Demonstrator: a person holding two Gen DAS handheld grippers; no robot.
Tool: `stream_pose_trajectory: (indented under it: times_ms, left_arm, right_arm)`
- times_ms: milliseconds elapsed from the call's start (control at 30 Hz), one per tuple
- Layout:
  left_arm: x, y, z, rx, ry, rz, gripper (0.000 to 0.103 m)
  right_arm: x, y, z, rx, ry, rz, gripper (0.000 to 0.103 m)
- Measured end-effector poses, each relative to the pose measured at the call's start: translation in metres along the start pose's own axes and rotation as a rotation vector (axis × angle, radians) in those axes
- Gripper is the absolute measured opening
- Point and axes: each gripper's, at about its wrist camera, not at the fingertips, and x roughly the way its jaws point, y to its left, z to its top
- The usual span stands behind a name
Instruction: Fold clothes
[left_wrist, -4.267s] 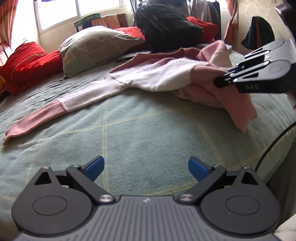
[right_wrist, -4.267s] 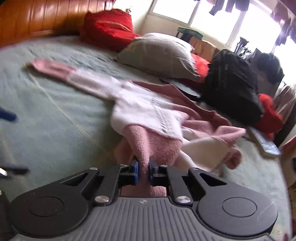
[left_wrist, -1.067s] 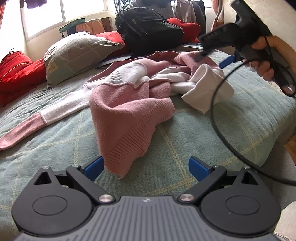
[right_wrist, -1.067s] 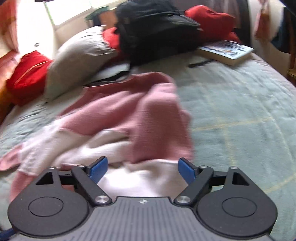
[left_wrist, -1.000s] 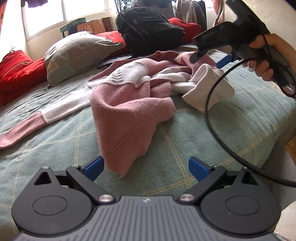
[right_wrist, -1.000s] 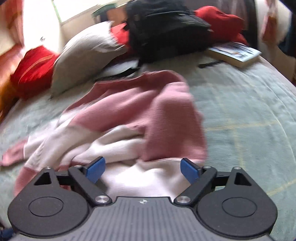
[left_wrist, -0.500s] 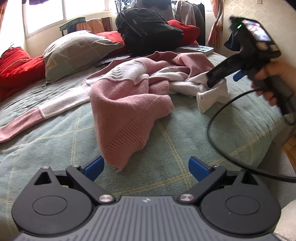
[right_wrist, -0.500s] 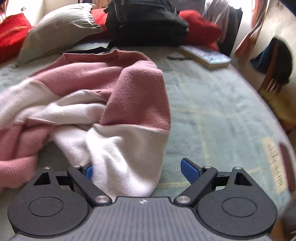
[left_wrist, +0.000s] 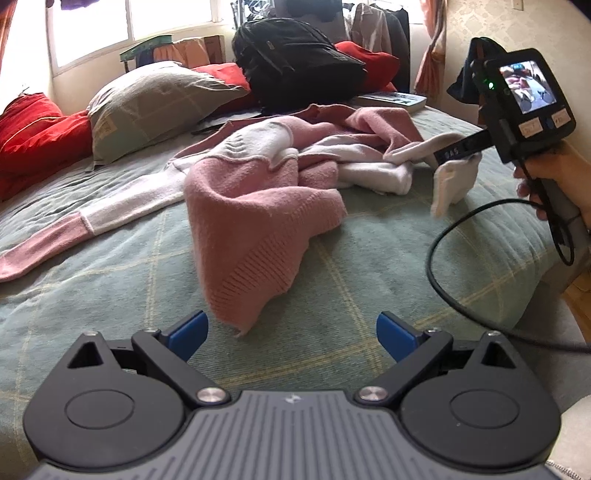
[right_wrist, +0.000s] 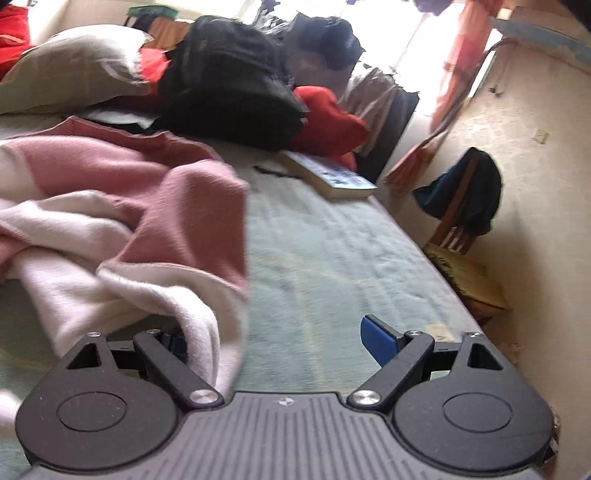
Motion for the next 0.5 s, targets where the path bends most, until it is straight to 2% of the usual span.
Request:
stream_pose_trajectory:
  times_ms: [300,500]
  left_arm:
    - [0.002,-0.007,0.003,0.018,0.008,0.003,0.098]
    - [0.005,-0.018,0.01,0.05,0.016,-0.004,0.098]
  right_arm:
    - [0.016,-0.06,-0.004,0.118,0.0,-0.057,0.092]
    - [0.044,-0.109,-0.008,0.298,0.042,0.075,0.09]
